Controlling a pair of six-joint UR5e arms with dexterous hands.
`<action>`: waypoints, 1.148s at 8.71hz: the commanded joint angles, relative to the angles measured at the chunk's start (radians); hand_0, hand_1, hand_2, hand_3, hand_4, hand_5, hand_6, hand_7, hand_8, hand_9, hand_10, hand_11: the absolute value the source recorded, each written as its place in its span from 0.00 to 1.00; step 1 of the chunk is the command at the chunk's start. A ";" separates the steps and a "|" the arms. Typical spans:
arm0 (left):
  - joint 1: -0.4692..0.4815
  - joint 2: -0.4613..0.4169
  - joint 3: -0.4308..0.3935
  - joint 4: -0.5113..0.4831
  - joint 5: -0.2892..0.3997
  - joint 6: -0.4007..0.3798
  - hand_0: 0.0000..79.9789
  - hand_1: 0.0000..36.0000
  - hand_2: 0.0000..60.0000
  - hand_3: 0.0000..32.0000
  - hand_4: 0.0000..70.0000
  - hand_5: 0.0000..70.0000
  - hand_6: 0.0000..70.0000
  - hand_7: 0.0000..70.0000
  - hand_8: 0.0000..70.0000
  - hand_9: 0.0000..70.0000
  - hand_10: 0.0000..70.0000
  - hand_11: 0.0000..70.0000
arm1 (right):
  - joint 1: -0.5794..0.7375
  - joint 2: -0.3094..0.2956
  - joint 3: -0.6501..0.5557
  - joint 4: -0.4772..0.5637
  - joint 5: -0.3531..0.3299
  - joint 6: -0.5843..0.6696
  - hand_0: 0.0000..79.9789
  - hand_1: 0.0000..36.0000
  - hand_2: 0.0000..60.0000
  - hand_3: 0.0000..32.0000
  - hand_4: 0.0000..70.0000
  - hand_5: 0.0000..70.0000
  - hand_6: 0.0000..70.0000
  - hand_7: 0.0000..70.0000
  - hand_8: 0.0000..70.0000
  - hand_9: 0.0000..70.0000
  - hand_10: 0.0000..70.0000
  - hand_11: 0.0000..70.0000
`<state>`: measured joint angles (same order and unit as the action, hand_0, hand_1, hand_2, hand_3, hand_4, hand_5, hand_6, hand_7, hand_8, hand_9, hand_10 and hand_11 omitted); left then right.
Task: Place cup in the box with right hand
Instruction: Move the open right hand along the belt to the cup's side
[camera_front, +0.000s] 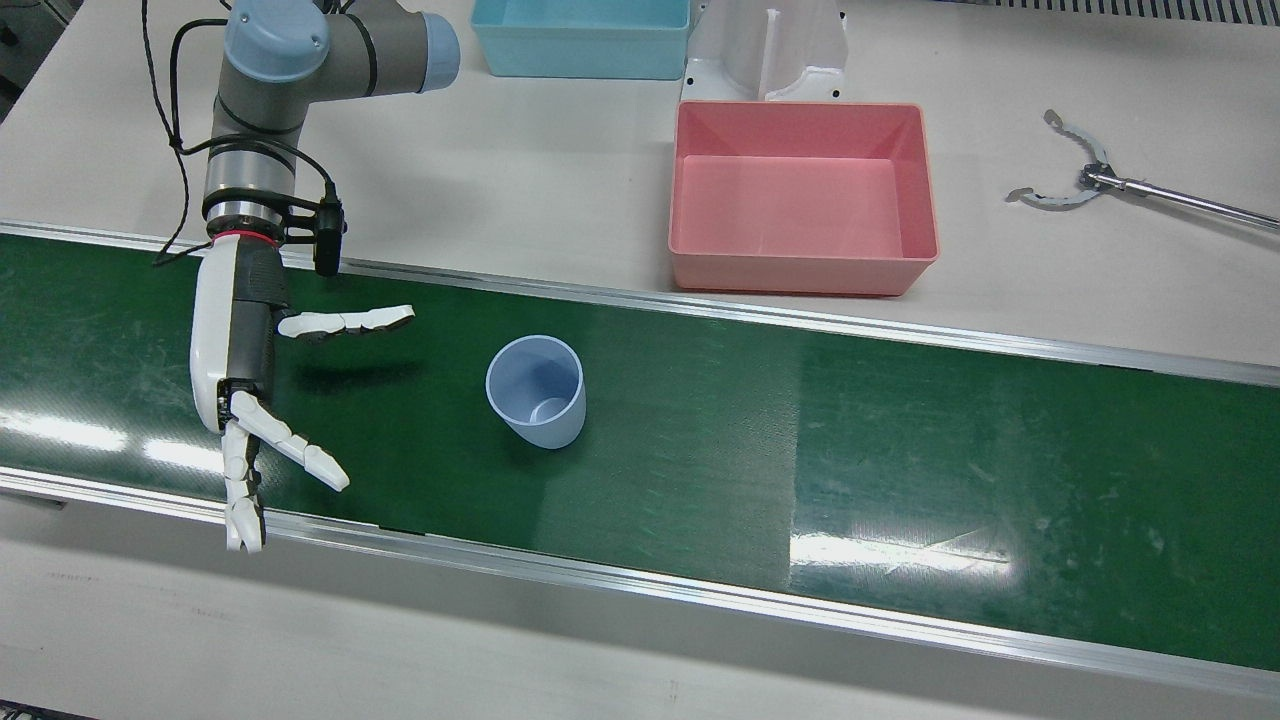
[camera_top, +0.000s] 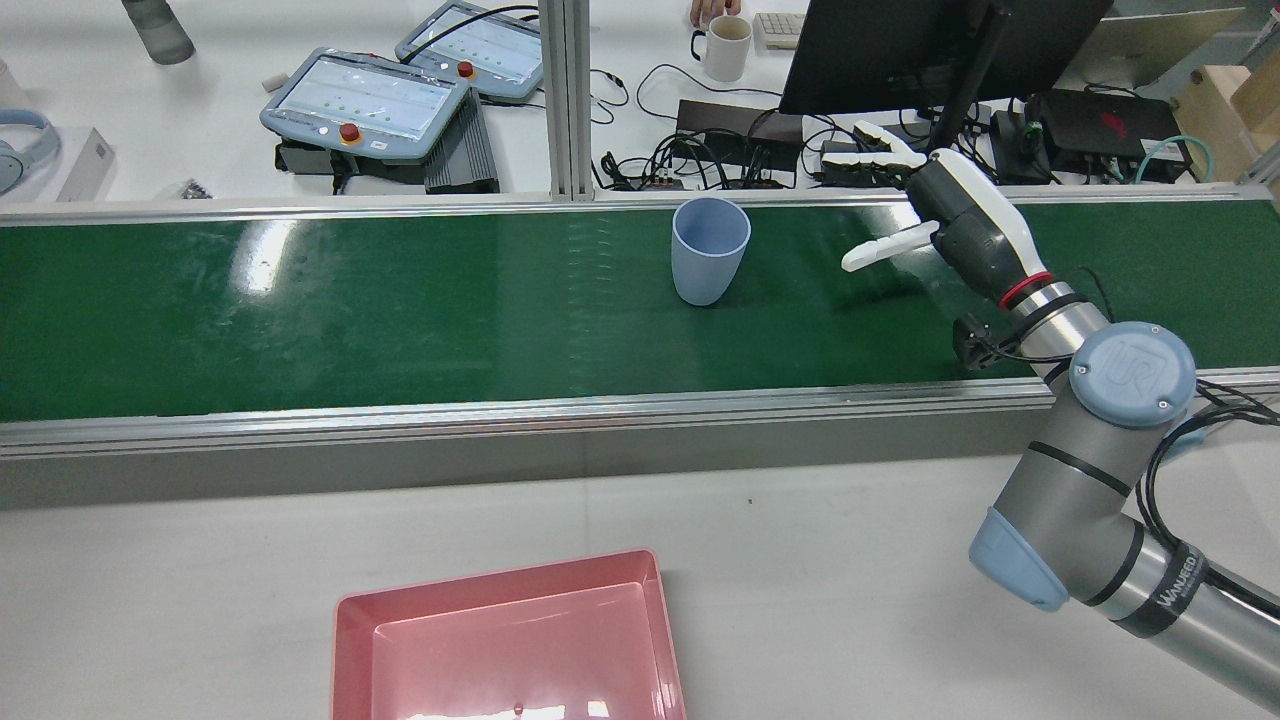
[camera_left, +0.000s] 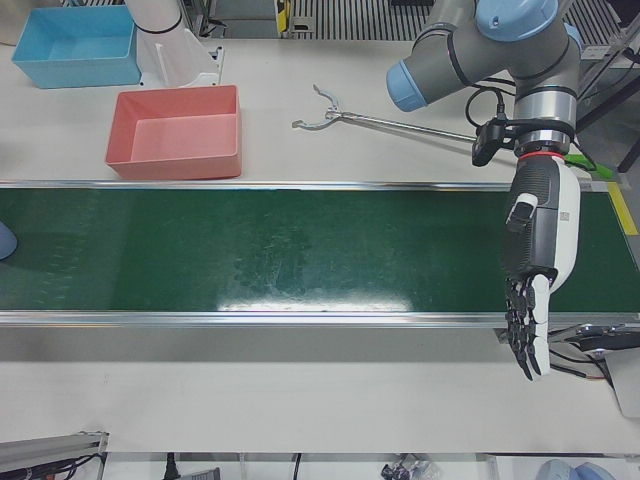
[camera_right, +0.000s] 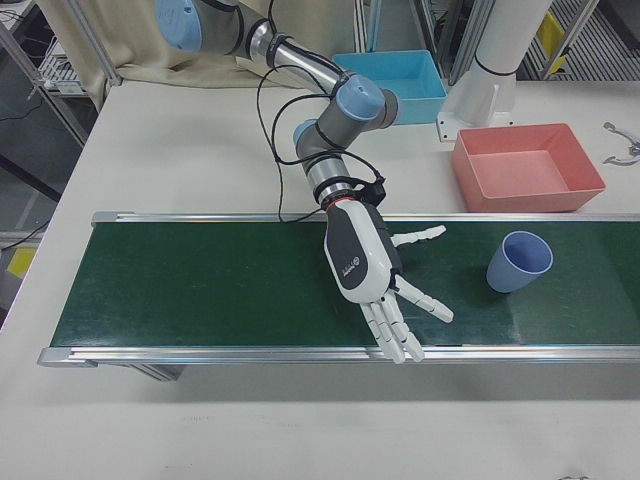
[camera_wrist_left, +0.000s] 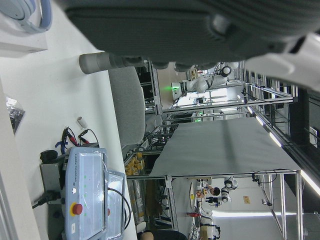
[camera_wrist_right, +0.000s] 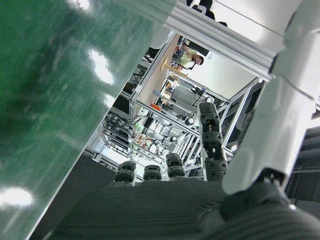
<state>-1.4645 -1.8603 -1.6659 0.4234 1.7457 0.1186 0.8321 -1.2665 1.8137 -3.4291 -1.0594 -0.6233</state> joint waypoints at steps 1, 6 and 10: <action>0.000 0.000 0.000 0.000 0.000 0.001 0.00 0.00 0.00 0.00 0.00 0.00 0.00 0.00 0.00 0.00 0.00 0.00 | -0.024 0.007 -0.001 0.001 0.002 0.002 0.65 0.28 0.00 0.06 0.30 0.07 0.05 0.21 0.04 0.07 0.07 0.12; 0.000 0.000 0.000 0.000 0.000 0.001 0.00 0.00 0.00 0.00 0.00 0.00 0.00 0.00 0.00 0.00 0.00 0.00 | -0.039 0.065 -0.002 0.001 0.004 -0.003 0.65 0.29 0.00 0.00 0.34 0.07 0.06 0.26 0.04 0.09 0.07 0.12; 0.000 0.000 0.000 0.000 0.000 0.001 0.00 0.00 0.00 0.00 0.00 0.00 0.00 0.00 0.00 0.00 0.00 0.00 | -0.087 0.078 -0.004 0.001 0.041 -0.021 0.65 0.29 0.00 0.00 0.39 0.07 0.08 0.35 0.04 0.11 0.07 0.13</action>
<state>-1.4644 -1.8607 -1.6659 0.4234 1.7457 0.1189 0.7702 -1.1975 1.8104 -3.4293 -1.0353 -0.6277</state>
